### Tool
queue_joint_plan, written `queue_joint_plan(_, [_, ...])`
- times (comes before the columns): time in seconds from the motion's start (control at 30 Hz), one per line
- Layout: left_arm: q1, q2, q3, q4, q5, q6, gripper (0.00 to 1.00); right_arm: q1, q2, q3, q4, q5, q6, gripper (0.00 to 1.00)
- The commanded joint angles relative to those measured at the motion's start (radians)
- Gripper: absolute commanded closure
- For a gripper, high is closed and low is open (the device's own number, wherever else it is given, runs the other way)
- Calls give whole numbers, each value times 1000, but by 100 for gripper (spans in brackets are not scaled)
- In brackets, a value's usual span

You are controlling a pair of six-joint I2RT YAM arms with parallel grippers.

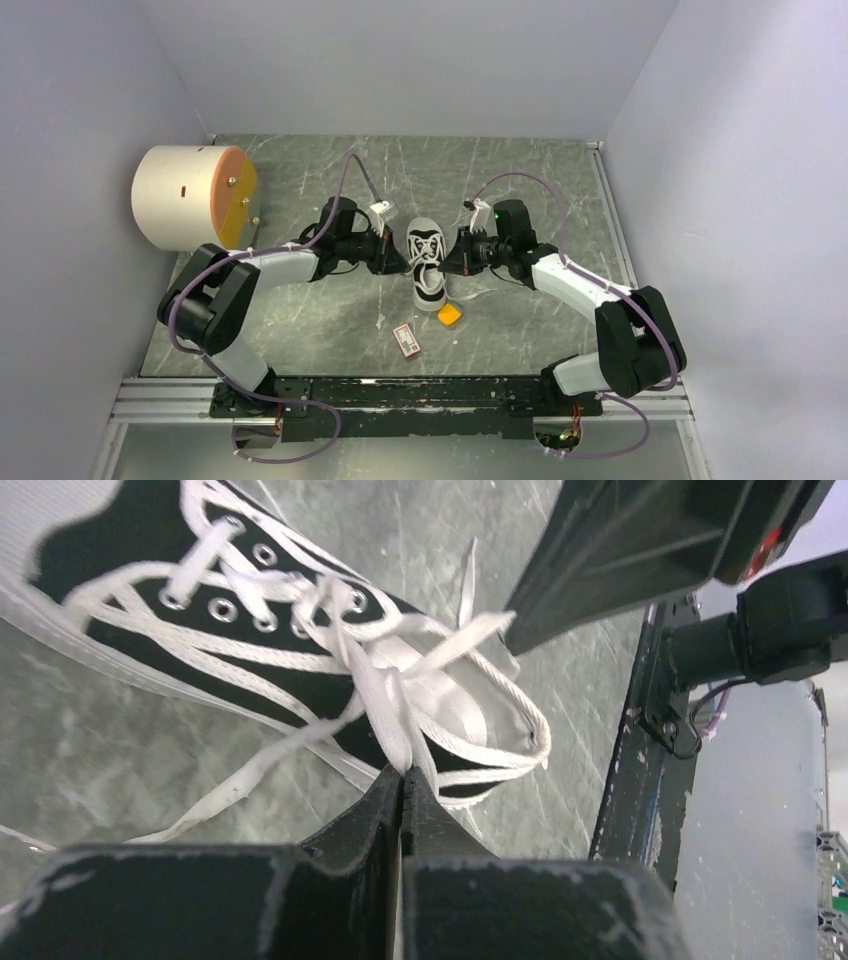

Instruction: Tie the shoes

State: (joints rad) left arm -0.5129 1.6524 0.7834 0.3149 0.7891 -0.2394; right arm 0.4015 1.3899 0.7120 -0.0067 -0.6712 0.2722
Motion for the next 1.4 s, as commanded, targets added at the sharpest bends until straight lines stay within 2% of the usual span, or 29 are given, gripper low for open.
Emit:
queue_joint_plan(0.0, [-48,-45,-14,-79,-70,52,95,6,19,10,22,41,82,100])
queue_joint_plan(0.17, [-62,-69,21,-199,-157,110,94,11,55,45,11,33,44,100])
queue_joint_plan(0.23, [-62,-82,46,-245,-175,141,83,11,64,38,-3,31,17,100])
queue_joint_plan(0.37, [-61,-120,103,-325,-233,205,68,16,34,-13,86,25,29,100])
queue_joint_plan(0.47, [-55,-135,168,-396,-264,269,58,22,41,-7,74,24,20,100])
queue_joint_plan(0.5, [-53,-130,191,-406,-263,284,50,24,47,-1,61,27,11,100])
queue_joint_plan(0.53, [-53,-120,214,-405,-248,293,37,26,47,-2,60,26,7,100])
queue_joint_plan(0.6, [-53,-67,281,-429,-217,306,26,25,45,-11,68,26,8,100])
queue_joint_plan(0.67, [-55,9,369,-478,-206,309,27,26,48,-11,68,27,3,100])
queue_joint_plan(0.77, [-55,117,471,-533,-203,315,36,26,59,-7,67,25,-1,100])
queue_joint_plan(0.97, [-56,234,568,-563,-156,346,43,25,65,-14,96,23,12,100])
queue_joint_plan(1.17, [-57,273,560,-565,-113,333,47,26,64,-20,117,27,30,100])
queue_joint_plan(1.37, [-58,307,579,-585,-50,334,59,27,65,-15,113,37,34,100])
